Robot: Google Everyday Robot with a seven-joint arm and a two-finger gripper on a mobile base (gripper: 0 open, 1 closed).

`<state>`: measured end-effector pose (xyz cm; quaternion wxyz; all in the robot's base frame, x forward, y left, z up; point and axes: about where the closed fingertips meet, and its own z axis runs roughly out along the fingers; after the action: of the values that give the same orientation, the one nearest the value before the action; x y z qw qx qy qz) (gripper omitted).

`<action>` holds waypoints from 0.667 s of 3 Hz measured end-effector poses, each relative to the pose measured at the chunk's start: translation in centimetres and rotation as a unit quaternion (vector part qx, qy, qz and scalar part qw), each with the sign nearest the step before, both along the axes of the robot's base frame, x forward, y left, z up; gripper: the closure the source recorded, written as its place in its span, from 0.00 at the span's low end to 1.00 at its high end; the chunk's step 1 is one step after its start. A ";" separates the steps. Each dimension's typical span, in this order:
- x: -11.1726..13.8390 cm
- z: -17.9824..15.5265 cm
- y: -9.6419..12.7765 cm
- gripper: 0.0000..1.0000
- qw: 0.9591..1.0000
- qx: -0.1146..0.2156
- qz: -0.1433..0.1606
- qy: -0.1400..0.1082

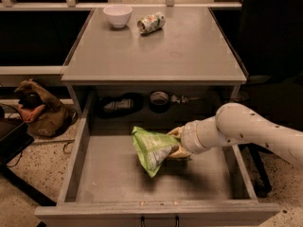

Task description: Place green rice chip bag into top drawer

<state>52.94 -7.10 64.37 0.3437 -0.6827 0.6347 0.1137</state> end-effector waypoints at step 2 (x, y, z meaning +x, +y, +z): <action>0.0 0.0 0.0 0.35 1.000 0.000 0.000 0.000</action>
Offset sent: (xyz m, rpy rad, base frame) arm 0.0000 0.0000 0.0000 0.0000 0.0000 0.0000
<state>52.94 -7.09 64.37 0.3437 -0.6827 0.6346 0.1138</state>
